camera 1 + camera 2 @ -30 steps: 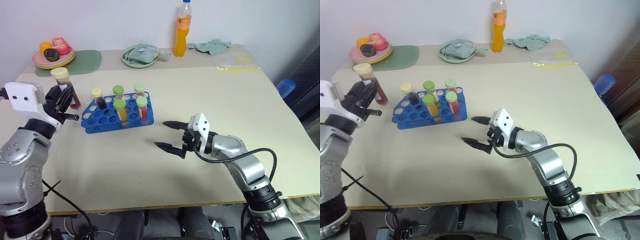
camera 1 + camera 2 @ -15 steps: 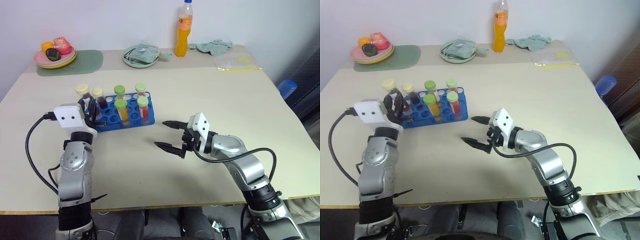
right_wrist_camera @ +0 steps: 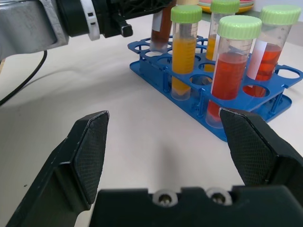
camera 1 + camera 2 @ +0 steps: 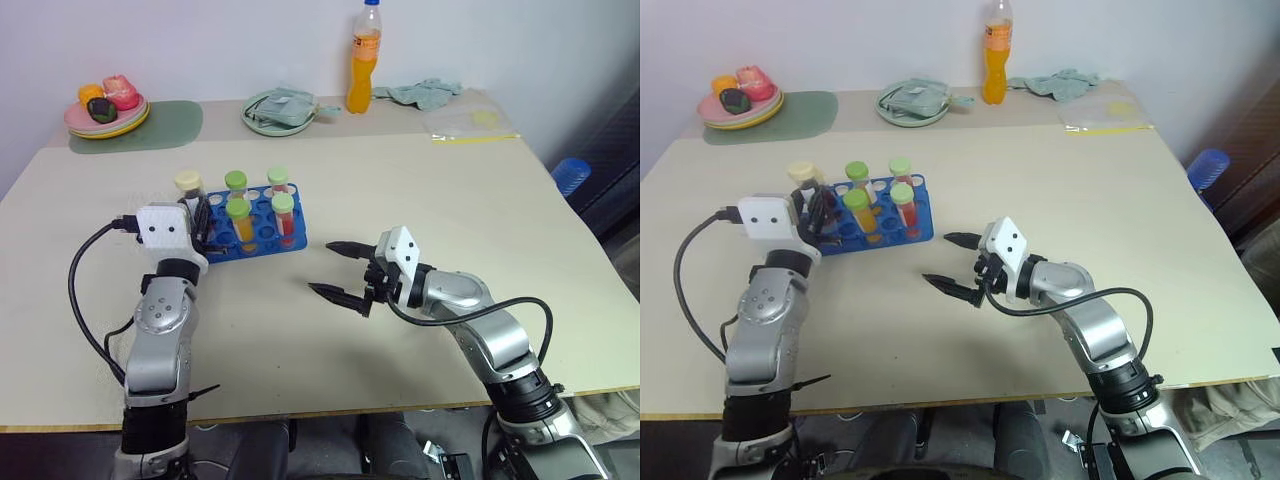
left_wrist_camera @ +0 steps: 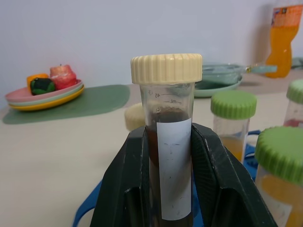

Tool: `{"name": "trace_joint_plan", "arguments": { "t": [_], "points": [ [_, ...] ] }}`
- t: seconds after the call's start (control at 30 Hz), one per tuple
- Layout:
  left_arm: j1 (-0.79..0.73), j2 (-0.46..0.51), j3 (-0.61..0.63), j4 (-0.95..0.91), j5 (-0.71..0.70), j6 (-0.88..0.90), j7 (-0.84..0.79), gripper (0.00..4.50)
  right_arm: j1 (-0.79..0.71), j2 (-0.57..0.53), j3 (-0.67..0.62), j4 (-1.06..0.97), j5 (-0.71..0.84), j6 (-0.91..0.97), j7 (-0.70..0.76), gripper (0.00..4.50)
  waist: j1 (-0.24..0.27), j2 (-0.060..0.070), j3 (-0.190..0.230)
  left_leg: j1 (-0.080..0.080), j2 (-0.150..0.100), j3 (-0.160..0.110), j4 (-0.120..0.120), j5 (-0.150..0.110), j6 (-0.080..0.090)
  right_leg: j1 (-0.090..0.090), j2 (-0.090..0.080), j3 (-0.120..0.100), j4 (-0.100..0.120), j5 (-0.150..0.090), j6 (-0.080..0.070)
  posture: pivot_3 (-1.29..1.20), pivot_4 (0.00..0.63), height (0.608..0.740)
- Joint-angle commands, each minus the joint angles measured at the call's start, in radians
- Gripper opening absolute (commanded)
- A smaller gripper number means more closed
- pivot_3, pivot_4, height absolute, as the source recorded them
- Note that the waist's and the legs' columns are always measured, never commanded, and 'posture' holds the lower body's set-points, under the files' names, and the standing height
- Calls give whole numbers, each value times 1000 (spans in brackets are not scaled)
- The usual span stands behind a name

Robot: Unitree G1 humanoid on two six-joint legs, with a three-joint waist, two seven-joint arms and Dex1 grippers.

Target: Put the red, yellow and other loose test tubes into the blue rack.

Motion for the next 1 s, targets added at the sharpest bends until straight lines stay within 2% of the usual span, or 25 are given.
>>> {"name": "trace_joint_plan", "arguments": {
  "t": [0.03, 0.8, 1.0],
  "points": [
    [17, 13, 15, -57, 11, 1, 1, 672, -2, 0, -7, -40, 4, -12, 2, 4149, 0, 0, 0, 0, 0, 0, 0, 0, 0, 0, 0, 0, 0, 0, 0, 0, 150, 740],
    [16, 1, 32, 153, -26, -207, -35, 672, 0, 13, -6, -43, 9, -14, 2, 4149, 1, 0, 0, 0, 0, 0, 0, 0, 0, 0, 0, 0, 0, 0, 0, 0, 150, 740],
    [34, -22, 64, 123, -73, -219, -25, 3667, 8, 8, -22, -63, 47, -10, 23, 4149, 0, 0, 0, 0, 0, -1, 0, 0, 0, 0, 0, 0, 0, 0, 0, 0, 150, 740]
  ]
}}
